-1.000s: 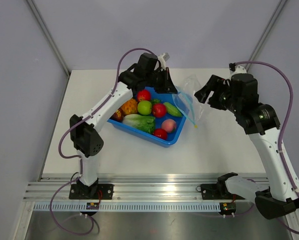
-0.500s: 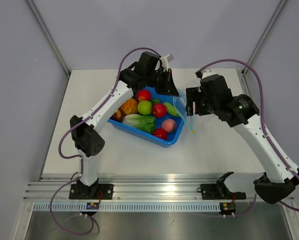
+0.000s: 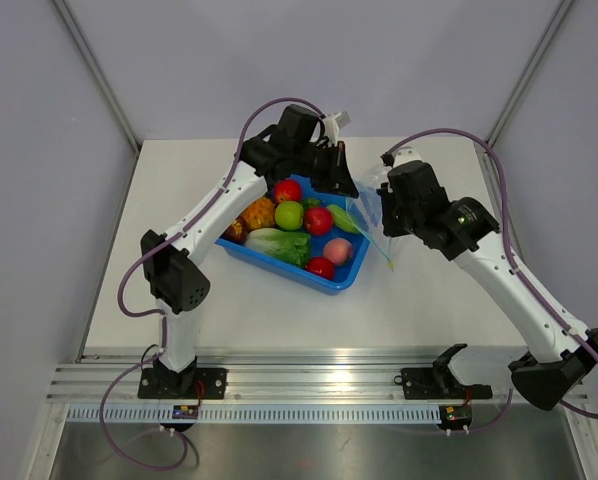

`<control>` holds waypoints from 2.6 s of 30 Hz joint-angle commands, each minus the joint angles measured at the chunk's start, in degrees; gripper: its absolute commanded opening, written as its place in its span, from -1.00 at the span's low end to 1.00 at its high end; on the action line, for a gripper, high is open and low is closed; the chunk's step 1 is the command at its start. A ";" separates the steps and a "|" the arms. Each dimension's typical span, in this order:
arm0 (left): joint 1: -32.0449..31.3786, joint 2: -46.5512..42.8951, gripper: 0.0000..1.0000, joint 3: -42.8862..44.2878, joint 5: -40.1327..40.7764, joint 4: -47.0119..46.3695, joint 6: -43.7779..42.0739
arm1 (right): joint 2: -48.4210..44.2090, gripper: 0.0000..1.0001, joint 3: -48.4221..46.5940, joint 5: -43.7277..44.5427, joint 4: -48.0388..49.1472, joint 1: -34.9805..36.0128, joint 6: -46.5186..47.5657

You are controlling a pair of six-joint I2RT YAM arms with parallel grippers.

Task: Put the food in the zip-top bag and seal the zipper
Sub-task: Adjust the zipper food storage bag at the center of the board.

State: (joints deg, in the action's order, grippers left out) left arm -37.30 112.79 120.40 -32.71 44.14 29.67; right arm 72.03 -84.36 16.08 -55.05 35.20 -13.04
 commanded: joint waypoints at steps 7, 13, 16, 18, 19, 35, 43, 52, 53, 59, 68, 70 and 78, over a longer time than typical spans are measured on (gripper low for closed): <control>-0.32 -0.11 0.29 1.15 -3.68 -0.47 -3.30 | -3.65 -1.00 3.58 7.21 5.13 0.48 -6.72; -0.41 -6.17 0.47 -6.81 1.06 -1.32 -4.89 | -3.65 -1.00 4.64 9.85 3.20 -1.09 -11.56; -0.58 -10.39 0.47 -11.92 1.07 -3.96 -3.75 | -4.35 -1.00 5.25 8.63 3.19 -2.41 -13.50; -1.28 -12.24 0.44 -17.46 0.63 -8.09 -2.26 | -4.53 -1.00 5.34 7.84 3.19 -3.64 -14.38; -1.63 -13.72 0.43 -18.87 0.63 -9.41 -0.77 | -4.36 -1.00 5.26 7.57 3.02 -3.91 -15.34; -6.56 -16.38 0.41 -26.53 -1.04 -24.54 8.82 | -4.62 -1.00 5.78 6.43 2.49 -4.53 -17.64; -6.56 -18.22 0.40 -28.56 0.45 -28.15 12.78 | -3.65 -1.00 5.43 4.32 4.07 -4.53 -17.99; -9.18 -15.59 0.36 -23.02 12.23 -22.88 12.87 | -3.91 -1.00 5.96 3.17 4.86 -4.53 -18.95; -9.72 -15.32 0.36 -22.49 14.06 -22.09 12.35 | -4.00 -1.00 6.13 3.35 4.69 -4.53 -19.13; -11.30 -13.92 0.33 -21.35 18.29 -19.97 11.29 | -3.74 -0.99 6.48 3.44 4.16 -4.53 -19.66; -13.15 -9.52 0.20 -16.69 18.91 -17.42 9.88 | -4.97 -1.00 6.66 4.84 2.76 -4.53 -19.83; -13.06 -8.82 0.04 -16.60 18.91 -16.72 9.44 | -5.23 -1.00 6.49 4.84 2.49 -4.53 -19.75; -12.28 -9.44 -1.00 -18.97 13.74 -18.12 5.75 | -9.09 -1.00 10.35 4.75 1.70 -4.53 -19.57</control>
State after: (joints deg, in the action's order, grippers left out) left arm -50.11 104.16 101.12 -15.88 28.36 37.78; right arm 65.41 -75.18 19.88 -52.86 31.05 -31.97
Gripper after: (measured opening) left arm 0.017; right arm 0.012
